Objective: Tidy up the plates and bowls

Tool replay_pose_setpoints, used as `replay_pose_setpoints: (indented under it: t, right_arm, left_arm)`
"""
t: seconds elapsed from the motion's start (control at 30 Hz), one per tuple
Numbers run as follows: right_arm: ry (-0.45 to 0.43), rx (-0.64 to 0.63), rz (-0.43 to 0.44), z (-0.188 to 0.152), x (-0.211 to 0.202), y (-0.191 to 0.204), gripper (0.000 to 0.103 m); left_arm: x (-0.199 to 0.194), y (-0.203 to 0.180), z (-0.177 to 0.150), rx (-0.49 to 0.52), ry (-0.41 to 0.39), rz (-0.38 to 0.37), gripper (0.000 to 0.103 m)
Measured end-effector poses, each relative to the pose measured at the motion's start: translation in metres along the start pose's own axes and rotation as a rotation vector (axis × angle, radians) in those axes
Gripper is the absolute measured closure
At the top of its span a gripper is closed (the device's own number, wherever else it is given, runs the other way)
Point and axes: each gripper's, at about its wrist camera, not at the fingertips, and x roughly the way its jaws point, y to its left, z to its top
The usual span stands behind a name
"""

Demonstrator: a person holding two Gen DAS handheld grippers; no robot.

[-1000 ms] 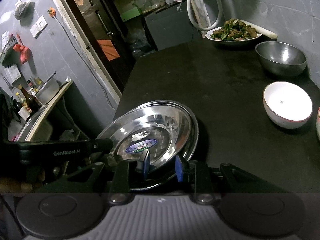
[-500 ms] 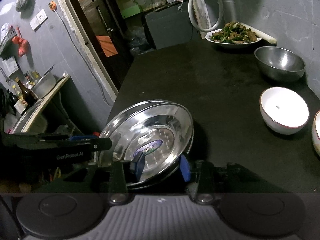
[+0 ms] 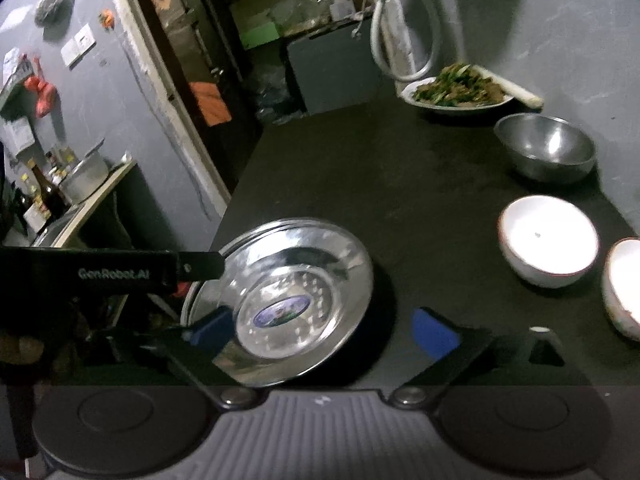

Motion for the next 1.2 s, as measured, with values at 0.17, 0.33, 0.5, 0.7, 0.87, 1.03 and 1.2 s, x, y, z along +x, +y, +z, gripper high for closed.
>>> replay_pose_setpoints:
  t: [0.17,0.33,0.5,0.7,0.87,1.03,1.2]
  right_arm:
    - [-0.065,0.069,-0.091,0.012,-0.021,-0.031,0.0]
    - [-0.121,0.192,-0.198,0.024,-0.036,-0.077,0.0]
    - [-0.149,0.284,-0.285,0.04,-0.038,-0.118,0.0]
    - [-0.132,0.363,-0.399,0.063,-0.023,-0.154,0.0]
    - [-0.09,0.429,-0.456,0.079,-0.001,-0.175,0.0]
    - [-0.084,0.432,-0.467,0.091,0.024,-0.188,0.0]
    - [-0.071,0.469,-0.47,0.098,0.045,-0.196,0.0]
  left_arm:
    - [0.02,-0.013,0.03,-0.026,0.023,-0.065,0.001]
    - [0.057,-0.045,0.066,-0.018,0.068,-0.137,0.001]
    - [0.093,-0.09,0.098,0.101,0.078,-0.169,0.001]
    - [0.136,-0.134,0.13,0.19,0.08,-0.218,0.001]
    - [0.171,-0.153,0.147,0.192,0.084,-0.245,0.001]
    - [0.202,-0.167,0.158,0.188,0.099,-0.255,0.001]
    - [0.226,-0.18,0.157,0.227,0.107,-0.263,0.001]
